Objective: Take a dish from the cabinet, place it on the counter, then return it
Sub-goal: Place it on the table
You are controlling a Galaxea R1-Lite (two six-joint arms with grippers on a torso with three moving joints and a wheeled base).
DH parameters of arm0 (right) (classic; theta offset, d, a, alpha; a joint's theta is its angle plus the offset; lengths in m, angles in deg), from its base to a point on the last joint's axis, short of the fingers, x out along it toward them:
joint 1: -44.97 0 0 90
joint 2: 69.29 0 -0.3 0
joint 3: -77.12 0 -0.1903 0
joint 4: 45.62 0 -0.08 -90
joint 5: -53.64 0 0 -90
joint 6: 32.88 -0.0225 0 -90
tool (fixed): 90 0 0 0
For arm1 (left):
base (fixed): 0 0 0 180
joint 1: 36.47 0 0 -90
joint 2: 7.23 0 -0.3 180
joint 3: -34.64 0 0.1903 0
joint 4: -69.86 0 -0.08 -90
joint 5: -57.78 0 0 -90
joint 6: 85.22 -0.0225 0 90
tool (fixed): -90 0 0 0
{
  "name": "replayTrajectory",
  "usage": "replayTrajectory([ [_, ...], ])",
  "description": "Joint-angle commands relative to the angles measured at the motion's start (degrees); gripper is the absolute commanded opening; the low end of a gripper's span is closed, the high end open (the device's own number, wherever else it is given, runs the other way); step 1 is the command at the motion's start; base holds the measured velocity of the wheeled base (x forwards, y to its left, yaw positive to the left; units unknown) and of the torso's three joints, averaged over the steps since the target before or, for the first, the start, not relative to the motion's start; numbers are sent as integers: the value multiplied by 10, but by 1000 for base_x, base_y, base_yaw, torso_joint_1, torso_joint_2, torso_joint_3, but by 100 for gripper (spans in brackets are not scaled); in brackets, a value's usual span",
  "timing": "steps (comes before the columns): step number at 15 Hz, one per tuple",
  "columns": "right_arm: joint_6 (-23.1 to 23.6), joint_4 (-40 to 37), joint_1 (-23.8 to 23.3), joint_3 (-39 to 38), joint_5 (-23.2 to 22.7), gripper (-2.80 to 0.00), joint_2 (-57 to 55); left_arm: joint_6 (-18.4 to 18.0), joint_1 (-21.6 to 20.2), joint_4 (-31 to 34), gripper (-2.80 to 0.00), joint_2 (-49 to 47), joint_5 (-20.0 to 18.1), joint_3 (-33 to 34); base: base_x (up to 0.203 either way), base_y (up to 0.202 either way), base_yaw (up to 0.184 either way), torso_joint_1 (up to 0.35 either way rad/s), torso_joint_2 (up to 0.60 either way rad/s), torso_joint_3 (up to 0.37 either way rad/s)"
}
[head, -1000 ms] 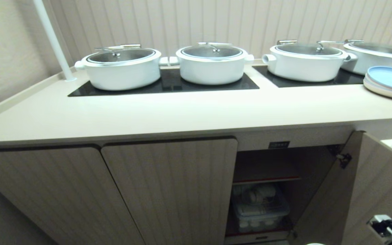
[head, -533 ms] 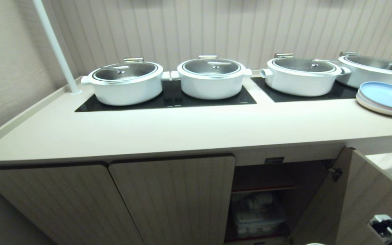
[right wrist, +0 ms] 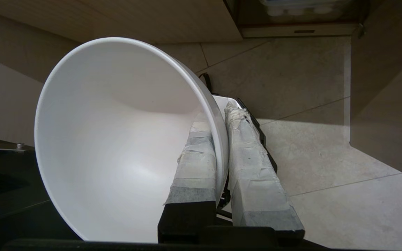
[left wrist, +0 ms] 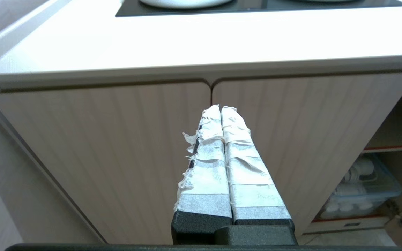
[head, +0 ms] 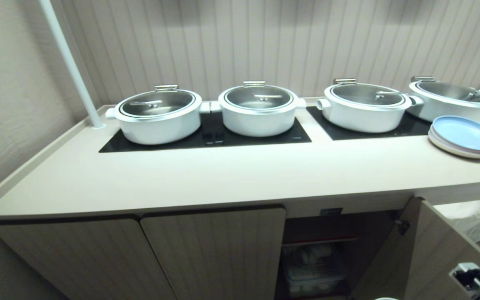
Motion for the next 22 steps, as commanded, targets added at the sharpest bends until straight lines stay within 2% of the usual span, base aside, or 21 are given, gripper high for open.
replayTrajectory([
  [1, -2, 2, 0, 0, 0, -280, 0, 0, 0, 0, -280, 0, 0, 0, 0, 0, 0, 168, -364, -188],
  [15, -1, 1, 0, -4, 0, -280, 2, 0, 0, 0, -280, 0, 0, 0, 0, 0, 0, 159, -324, -164],
  [22, -2, 3, 0, -10, 0, -280, 4, 0, 0, 0, -280, 0, 0, 0, 0, 0, 0, 102, -201, -104],
])
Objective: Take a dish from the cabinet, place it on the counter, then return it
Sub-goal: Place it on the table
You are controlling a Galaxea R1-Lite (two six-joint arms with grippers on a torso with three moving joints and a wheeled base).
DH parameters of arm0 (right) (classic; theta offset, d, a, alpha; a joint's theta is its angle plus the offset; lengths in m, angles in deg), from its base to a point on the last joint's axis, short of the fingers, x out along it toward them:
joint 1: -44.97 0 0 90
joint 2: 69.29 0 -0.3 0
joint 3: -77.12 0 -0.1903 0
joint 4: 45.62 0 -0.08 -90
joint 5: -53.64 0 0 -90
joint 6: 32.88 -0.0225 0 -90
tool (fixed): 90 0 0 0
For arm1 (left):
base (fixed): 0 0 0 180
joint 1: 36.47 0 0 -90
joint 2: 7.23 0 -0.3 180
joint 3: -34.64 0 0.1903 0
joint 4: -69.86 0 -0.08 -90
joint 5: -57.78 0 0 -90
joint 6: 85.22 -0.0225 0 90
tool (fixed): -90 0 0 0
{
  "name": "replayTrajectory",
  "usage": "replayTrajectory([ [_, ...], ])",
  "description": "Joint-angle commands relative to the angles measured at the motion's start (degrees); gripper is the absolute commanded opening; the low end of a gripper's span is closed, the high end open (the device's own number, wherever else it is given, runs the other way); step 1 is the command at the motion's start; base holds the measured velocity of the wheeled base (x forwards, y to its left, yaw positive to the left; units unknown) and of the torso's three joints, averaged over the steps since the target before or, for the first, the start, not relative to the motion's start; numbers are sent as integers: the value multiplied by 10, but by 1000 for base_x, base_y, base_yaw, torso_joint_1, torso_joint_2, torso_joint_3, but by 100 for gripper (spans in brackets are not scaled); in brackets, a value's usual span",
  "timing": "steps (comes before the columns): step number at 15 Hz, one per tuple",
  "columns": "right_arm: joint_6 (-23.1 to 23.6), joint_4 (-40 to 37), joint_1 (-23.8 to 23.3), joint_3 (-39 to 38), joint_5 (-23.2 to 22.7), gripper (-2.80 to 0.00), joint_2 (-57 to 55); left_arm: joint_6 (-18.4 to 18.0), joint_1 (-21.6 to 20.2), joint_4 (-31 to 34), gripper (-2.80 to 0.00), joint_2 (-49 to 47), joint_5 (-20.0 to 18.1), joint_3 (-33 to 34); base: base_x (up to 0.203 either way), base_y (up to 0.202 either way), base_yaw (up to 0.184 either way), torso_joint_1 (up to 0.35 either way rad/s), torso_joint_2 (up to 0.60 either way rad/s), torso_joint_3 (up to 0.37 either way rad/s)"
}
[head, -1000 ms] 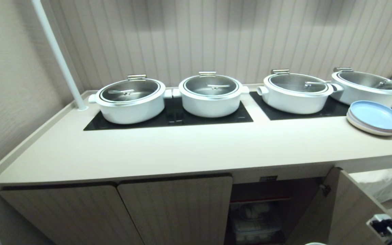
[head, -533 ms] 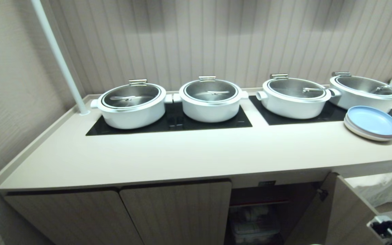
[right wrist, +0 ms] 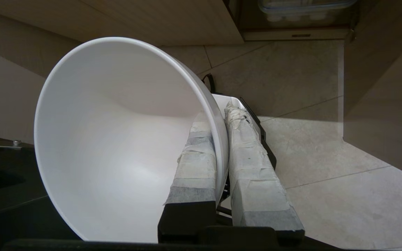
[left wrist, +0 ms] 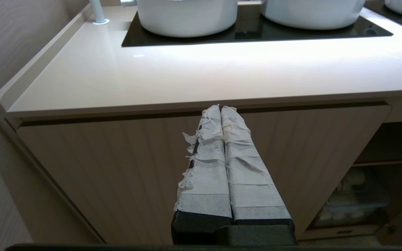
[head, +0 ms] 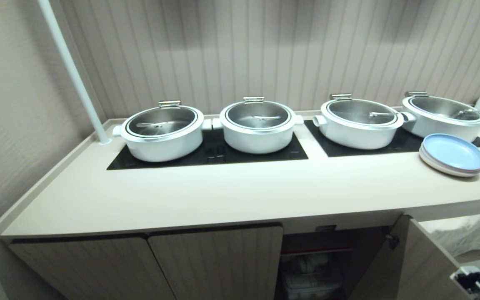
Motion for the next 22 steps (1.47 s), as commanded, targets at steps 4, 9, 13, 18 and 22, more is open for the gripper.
replayTrajectory([
  [4, 0, 3, 0, -1, 0, -280, 0, 0, 0, 0, -280, 0, 1, 0, 0, 0, 0, 79, -160, -81],
  [9, 0, 3, 0, -3, 0, -280, 0, 0, 0, 0, -280, 0, 0, 0, 0, 0, 0, 74, -142, -67],
  [13, 0, 3, 0, -4, 0, -280, 1, 0, 0, 0, -280, 0, 0, 0, 0, 0, 0, 67, -133, -69],
  [18, 2, 4, 0, -7, 0, -280, 2, 0, 0, 0, -280, 0, 0, 0, 0, 0, 0, 66, -123, -59],
  [22, 3, 3, 0, -8, 0, -280, 4, 0, 0, 0, -280, 0, 0, 0, 0, 0, 0, 62, -127, -64],
])
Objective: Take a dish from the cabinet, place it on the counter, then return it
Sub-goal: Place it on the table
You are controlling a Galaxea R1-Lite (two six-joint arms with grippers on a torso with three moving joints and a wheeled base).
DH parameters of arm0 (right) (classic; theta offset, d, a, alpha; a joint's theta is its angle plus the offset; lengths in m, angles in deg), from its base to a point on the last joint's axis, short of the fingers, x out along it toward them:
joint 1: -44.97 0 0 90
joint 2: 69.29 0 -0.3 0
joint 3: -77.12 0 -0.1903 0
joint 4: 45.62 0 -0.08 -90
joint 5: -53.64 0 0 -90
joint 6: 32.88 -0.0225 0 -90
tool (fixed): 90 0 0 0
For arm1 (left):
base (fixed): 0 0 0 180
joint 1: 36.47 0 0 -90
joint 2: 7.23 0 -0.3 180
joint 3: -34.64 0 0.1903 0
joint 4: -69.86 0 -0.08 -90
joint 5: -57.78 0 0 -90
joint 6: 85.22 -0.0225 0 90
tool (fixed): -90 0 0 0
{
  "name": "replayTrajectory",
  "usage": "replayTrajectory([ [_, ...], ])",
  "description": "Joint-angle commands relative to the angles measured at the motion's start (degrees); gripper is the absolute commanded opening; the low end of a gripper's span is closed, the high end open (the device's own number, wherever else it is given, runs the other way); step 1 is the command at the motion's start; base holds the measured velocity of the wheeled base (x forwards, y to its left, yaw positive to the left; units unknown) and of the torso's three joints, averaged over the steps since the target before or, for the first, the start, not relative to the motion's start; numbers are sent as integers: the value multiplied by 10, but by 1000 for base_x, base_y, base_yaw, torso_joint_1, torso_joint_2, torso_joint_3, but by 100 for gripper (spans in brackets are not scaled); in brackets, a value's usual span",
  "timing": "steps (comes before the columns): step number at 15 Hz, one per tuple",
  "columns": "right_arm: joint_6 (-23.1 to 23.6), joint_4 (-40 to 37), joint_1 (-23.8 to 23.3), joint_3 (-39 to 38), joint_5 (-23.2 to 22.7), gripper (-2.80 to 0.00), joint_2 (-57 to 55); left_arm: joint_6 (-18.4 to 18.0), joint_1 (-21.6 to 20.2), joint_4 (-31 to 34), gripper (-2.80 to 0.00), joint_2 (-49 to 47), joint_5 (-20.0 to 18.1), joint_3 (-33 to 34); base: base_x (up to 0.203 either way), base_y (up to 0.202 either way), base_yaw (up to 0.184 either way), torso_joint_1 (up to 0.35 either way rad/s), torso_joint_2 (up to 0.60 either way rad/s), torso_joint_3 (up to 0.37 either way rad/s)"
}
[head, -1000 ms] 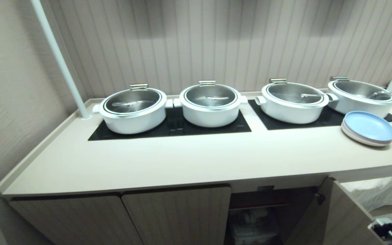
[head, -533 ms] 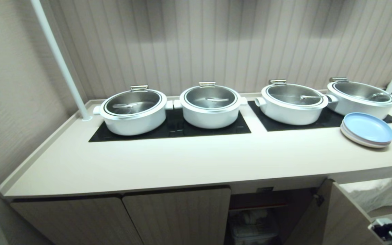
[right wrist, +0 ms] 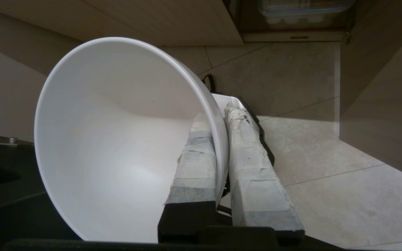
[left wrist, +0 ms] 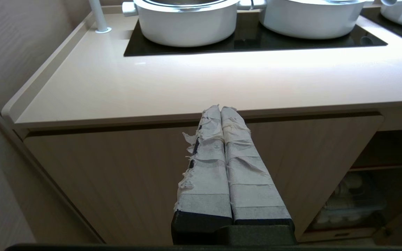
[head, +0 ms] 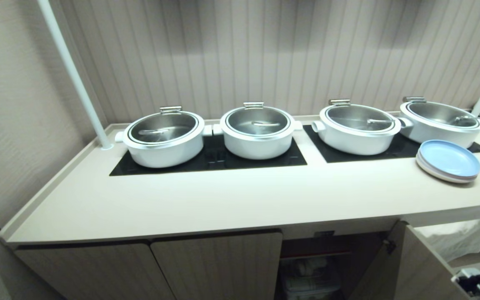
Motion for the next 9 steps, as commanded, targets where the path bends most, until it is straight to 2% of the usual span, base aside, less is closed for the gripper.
replayTrajectory([
  [1, -1, 1, 0, 0, 0, -280, 1, 0, 0, 0, -280, 0, 0, 0, 0, 0, 0, 59, -95, -50],
  [9, -2, -1, 0, 2, 1, -280, 5, 0, -1, 0, -280, 0, 0, 0, 0, 0, 0, 17, -32, -17],
])
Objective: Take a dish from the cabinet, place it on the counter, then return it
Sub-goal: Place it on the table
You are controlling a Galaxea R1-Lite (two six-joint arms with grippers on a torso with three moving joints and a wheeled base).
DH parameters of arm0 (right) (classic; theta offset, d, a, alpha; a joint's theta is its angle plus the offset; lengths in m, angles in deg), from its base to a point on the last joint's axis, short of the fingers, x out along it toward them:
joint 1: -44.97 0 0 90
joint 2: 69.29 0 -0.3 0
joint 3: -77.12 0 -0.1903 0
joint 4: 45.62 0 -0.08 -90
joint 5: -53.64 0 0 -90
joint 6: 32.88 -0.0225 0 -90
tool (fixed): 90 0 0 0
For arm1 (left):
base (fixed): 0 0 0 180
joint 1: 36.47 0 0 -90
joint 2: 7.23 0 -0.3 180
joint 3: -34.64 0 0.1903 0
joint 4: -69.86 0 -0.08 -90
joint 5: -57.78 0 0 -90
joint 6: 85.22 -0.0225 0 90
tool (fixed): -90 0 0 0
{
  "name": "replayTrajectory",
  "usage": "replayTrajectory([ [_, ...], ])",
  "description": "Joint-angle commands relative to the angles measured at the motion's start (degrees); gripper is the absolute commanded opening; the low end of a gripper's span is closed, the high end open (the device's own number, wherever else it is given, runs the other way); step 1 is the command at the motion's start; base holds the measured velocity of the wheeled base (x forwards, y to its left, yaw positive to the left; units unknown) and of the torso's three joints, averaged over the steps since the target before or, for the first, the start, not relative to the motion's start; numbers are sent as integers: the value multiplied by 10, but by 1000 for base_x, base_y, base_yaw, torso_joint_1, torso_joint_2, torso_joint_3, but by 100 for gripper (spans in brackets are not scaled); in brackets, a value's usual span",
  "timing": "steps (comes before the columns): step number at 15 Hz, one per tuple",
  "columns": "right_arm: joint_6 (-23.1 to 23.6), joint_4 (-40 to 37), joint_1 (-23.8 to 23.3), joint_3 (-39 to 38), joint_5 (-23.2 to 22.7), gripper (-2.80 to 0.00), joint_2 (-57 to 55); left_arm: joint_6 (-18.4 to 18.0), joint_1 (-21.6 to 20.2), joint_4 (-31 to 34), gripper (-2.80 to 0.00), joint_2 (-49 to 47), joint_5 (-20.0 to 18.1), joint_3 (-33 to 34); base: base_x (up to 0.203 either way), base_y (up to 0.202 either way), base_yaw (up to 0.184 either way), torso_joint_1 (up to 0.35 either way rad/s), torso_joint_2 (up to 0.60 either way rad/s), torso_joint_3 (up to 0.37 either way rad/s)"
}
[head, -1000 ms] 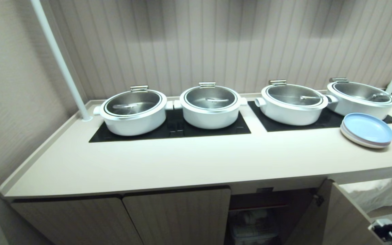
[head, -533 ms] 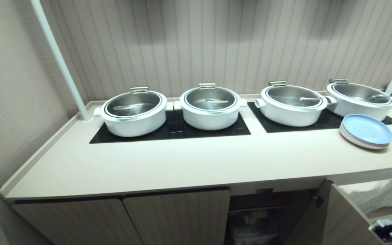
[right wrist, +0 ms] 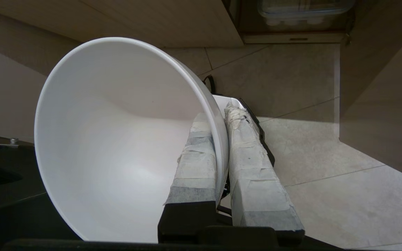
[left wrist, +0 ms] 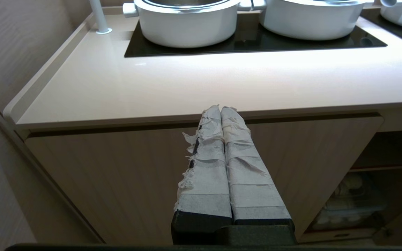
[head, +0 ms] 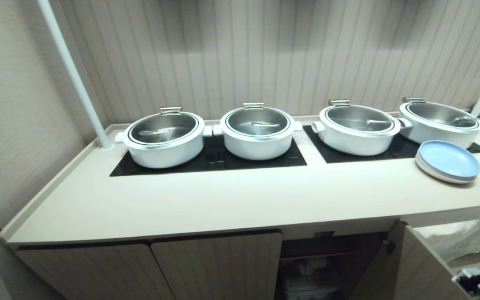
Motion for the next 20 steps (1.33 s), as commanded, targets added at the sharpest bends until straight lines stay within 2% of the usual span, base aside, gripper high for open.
replayTrajectory([
  [1, -2, 1, 0, 2, 1, -280, 3, 0, -1, 0, -280, 0, 0, 0, 0, 0, 0, 0, 0, 0],
  [9, -4, -8, -8, 38, 11, -280, 4, 0, 0, 0, -280, 0, 0, 0, 0, 0, 0, 0, 0, 0],
  [14, -18, -122, -13, 135, 54, -280, 13, 0, 0, 0, -280, 0, 0, 0, 0, 0, 0, 0, 0, 0],
  [17, -21, -174, -40, 171, 55, -280, 19, 0, 0, 0, -280, 0, 0, 0, 0, 0, 0, 0, 0, 0],
  [20, -21, -218, -96, 212, 55, -280, 0, 0, 0, 0, -280, 0, 0, 0, 0, 0, 0, 0, 0, 0],
])
